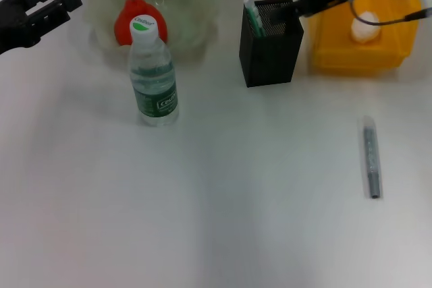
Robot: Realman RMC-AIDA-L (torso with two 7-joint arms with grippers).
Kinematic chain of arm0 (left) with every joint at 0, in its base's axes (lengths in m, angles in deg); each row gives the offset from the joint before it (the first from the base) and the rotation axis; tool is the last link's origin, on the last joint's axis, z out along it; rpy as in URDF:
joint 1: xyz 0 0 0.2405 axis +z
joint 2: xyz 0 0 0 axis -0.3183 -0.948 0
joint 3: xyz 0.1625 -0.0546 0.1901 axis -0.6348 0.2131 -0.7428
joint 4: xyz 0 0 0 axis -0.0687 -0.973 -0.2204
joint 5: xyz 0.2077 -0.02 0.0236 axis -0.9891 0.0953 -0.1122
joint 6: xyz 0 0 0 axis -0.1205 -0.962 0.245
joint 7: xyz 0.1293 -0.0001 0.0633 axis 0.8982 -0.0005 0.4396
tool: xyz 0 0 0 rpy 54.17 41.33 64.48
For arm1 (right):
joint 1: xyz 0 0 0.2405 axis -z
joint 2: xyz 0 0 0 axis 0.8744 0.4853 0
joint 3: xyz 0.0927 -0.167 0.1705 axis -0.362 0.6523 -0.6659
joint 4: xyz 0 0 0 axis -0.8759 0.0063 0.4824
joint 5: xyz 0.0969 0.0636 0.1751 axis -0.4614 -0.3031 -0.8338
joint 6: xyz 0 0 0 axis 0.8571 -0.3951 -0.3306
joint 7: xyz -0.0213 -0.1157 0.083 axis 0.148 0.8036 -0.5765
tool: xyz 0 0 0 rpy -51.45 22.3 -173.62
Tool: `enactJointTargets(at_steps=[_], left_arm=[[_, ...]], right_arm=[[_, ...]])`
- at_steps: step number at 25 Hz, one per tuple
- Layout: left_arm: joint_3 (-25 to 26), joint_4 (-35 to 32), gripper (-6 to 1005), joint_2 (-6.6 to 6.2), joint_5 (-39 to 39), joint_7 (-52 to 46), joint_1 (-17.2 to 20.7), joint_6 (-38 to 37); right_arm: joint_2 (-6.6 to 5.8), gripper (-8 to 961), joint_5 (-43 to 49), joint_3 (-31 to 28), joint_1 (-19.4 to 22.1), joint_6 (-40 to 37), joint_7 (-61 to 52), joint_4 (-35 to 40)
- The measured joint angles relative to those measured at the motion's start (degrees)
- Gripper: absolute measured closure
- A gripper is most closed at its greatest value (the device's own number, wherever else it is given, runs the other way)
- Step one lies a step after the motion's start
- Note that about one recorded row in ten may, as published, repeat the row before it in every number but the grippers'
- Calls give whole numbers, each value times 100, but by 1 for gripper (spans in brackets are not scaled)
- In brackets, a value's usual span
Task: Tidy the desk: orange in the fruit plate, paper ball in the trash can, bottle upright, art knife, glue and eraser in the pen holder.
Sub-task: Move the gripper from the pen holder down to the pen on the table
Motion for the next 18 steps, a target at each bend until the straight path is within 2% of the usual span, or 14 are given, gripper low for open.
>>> enactJointTargets(at_steps=[2,3,6,7,11,18], left_arm=[[0,0,303,0,0,1,0,-6],[0,0,302,0,0,1,0,-6],[1,0,302,0,26,0,1,-6],[0,-1,302,0,46,0,1,-5],[0,-1,304,0,58,0,-4,26],[0,-1,303,-5,61,1,-53,33]], right_arm=[[1,342,649,394,167,-594,-909,821],[1,343,649,394,167,-594,-909,821],[17,346,1421,669,300,-1209,-1639,1343],[26,346,1723,743,342,-1395,-1867,1320],[38,346,1969,907,441,-1422,-2050,1004],[40,347,2045,1068,540,-787,-2105,65]])
